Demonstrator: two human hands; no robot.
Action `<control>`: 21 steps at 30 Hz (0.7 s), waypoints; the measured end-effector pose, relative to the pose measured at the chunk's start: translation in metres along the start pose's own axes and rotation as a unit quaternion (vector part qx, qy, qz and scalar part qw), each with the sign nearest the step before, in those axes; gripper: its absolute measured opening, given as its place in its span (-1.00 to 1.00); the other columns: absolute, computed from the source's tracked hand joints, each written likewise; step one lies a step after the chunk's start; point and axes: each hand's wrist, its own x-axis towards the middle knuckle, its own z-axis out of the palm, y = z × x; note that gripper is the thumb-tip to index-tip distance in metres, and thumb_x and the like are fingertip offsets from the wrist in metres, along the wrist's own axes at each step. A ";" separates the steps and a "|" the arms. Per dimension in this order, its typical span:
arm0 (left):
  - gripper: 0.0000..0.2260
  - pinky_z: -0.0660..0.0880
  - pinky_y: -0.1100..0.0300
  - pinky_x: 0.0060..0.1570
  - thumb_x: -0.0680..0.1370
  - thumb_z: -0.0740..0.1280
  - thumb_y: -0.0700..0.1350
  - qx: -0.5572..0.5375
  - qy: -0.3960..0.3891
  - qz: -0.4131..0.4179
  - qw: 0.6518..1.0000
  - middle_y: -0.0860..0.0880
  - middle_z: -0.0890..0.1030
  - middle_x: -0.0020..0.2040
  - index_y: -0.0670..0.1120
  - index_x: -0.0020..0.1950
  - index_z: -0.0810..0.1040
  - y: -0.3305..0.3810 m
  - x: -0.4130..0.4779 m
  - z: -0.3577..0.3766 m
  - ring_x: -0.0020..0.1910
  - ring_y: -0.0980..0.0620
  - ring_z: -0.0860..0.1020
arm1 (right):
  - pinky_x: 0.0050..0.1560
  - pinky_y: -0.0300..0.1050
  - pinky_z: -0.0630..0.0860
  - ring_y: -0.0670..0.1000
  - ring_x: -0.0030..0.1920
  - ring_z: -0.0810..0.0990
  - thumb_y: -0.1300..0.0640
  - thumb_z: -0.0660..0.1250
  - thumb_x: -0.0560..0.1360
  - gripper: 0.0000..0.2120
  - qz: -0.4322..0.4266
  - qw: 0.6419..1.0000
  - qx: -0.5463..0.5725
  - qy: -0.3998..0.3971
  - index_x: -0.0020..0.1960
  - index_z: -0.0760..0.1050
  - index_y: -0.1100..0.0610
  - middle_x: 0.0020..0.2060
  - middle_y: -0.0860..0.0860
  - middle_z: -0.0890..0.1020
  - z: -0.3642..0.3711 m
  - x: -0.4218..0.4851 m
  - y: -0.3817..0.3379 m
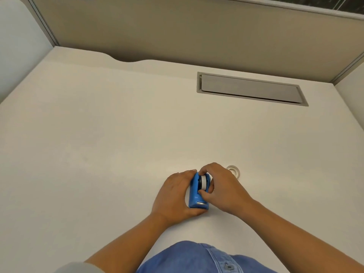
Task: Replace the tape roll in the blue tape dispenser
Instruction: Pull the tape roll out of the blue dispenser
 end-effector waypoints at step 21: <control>-0.19 0.35 0.16 0.33 0.25 0.39 0.43 0.018 0.002 0.016 1.000 0.19 0.46 0.34 0.16 0.41 0.26 -0.002 0.003 0.001 0.27 0.18 0.42 | -0.23 -0.38 0.28 -0.17 -0.17 0.45 0.02 0.43 0.41 -0.74 -0.065 0.983 -0.155 -0.076 0.09 0.57 -0.13 -0.04 -0.15 0.55 -0.026 0.014 -0.016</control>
